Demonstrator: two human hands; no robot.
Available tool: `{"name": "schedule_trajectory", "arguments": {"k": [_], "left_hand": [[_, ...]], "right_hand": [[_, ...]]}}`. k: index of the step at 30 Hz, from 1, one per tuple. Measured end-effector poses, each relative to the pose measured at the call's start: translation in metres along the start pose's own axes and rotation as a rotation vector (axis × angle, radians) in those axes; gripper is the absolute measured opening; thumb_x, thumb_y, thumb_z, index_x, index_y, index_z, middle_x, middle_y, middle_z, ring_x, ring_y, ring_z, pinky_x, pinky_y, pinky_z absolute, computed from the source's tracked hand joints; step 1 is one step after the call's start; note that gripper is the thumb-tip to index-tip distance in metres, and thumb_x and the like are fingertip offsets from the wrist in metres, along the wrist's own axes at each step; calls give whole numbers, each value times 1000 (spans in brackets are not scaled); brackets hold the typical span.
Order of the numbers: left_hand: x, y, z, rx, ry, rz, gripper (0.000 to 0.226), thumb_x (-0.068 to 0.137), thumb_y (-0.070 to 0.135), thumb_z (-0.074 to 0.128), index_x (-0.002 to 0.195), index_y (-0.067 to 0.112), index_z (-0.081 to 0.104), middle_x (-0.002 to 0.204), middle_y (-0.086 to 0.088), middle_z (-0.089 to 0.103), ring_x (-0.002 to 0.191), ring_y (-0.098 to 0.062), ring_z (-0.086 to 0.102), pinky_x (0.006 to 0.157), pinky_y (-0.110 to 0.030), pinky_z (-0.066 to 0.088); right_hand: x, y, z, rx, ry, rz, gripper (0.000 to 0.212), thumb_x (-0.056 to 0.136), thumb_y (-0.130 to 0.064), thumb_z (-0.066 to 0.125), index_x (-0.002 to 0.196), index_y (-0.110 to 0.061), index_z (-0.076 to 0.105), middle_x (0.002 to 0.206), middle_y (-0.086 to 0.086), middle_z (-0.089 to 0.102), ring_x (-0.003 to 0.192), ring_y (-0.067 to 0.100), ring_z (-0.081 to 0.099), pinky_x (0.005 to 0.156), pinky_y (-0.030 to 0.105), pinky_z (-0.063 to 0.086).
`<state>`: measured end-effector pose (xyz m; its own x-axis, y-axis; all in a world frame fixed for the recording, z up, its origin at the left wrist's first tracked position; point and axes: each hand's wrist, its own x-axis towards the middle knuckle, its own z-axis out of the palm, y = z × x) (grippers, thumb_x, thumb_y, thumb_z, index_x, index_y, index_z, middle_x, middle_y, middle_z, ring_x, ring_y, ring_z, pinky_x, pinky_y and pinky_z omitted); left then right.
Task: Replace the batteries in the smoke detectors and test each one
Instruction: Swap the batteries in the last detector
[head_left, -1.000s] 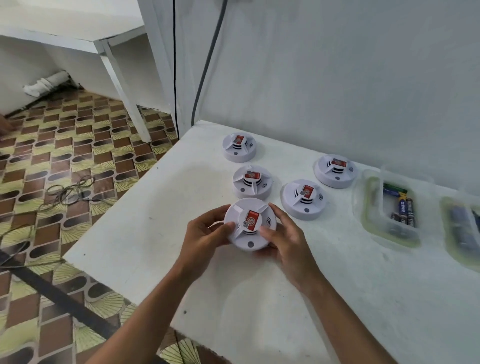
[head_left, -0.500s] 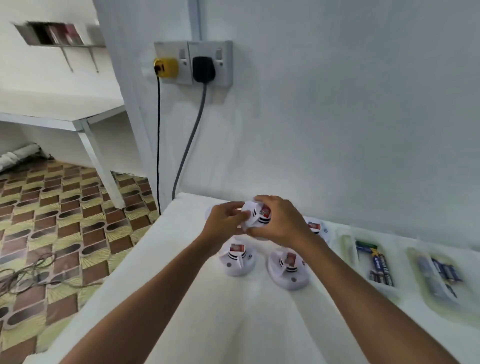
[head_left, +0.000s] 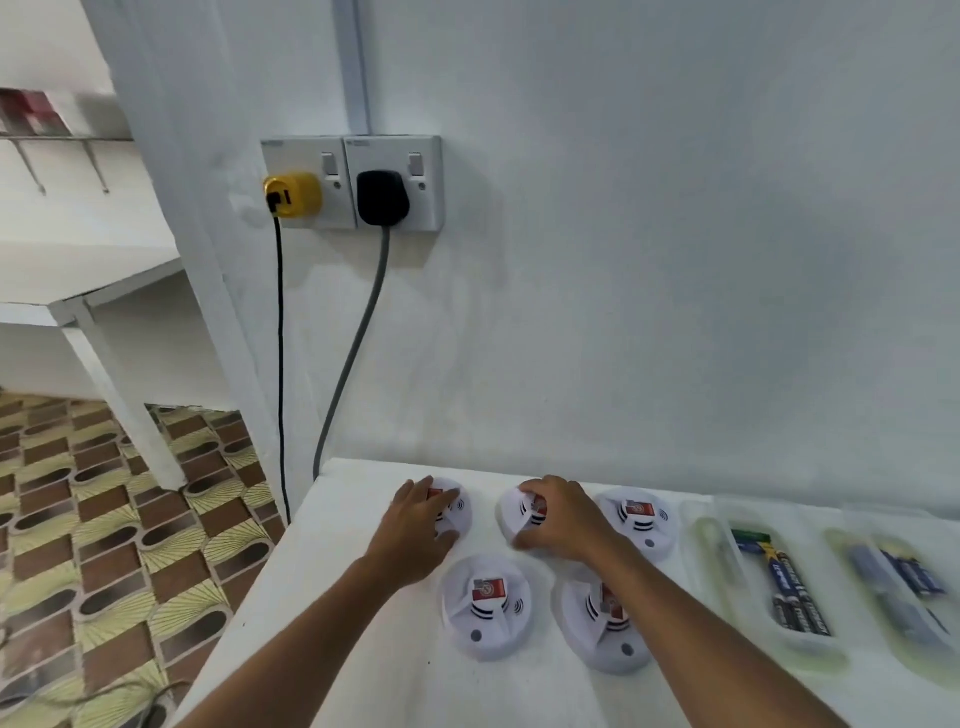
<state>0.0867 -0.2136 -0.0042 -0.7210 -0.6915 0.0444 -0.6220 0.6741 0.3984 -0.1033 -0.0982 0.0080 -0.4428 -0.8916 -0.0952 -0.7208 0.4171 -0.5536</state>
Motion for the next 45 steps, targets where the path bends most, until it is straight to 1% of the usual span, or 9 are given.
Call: {"name": "schedule_trajectory", "arguments": {"k": [6,11,16,19,24,28,31,38,45], "left_hand": [[4,-7,2,-19,2,33,59,91,31,61,145,19,39,155,-7,30,143,-26,23,117,-33,17],[17,14,-2,61,4,73,63,88,37,62,145,22,40,156,-12,26,146,-31,17,118,-44,16],[36,108,9,-101,74,316,48,84,27,66,130,15,58,136,-10,56,129,-26,47,110,-42,34],[49,172,35,-58,-40,394,39,83,27,62,120,18,61,118,-6,66,113,-25,57,101,-45,39],[72,208,84,210,-356,269,64,80,46,61,138,30,40,145,-4,35,139,-33,24,110,-57,27],[80,217,89,207,-343,226,76,78,44,64,145,33,31,140,-6,38,130,-35,35,105,-50,37],[72,225,73,-75,-203,182,83,78,38,72,148,30,29,139,-8,45,128,-28,42,107,-39,36],[-5,257,24,-1626,-80,-58,54,78,28,53,132,33,47,124,-11,60,110,-36,60,84,-51,53],[-43,271,16,-1977,58,-11,44,76,32,56,117,15,61,111,-19,64,100,-31,61,87,-45,49]], "right_hand": [[1,0,2,-31,-29,9,82,67,-41,81,139,-25,45,132,-1,51,128,22,43,97,34,43],[-13,-3,-15,61,11,-11,83,80,-46,72,149,-24,31,159,5,22,145,20,22,114,36,26],[-53,17,-75,231,302,-20,58,89,-35,65,142,-21,43,148,-2,43,135,16,40,107,23,30],[-85,40,-109,306,363,-12,53,89,-31,66,137,-22,48,143,-4,47,132,14,44,106,23,33],[-124,76,-131,473,384,-53,41,87,-28,68,126,-33,55,133,-13,53,111,-8,49,96,14,39],[-136,103,-138,539,333,-79,38,88,-31,67,123,-39,54,128,-21,52,109,-21,44,85,5,39],[-138,111,-139,578,326,-101,41,89,-27,65,128,-32,53,126,-18,52,110,-14,46,85,4,40],[-140,89,-125,663,435,-201,50,86,-21,71,131,-26,50,118,-13,60,110,2,57,87,19,51],[-148,64,-125,626,392,-315,64,61,-35,88,116,-22,57,107,-9,56,93,1,54,69,6,42]]}}
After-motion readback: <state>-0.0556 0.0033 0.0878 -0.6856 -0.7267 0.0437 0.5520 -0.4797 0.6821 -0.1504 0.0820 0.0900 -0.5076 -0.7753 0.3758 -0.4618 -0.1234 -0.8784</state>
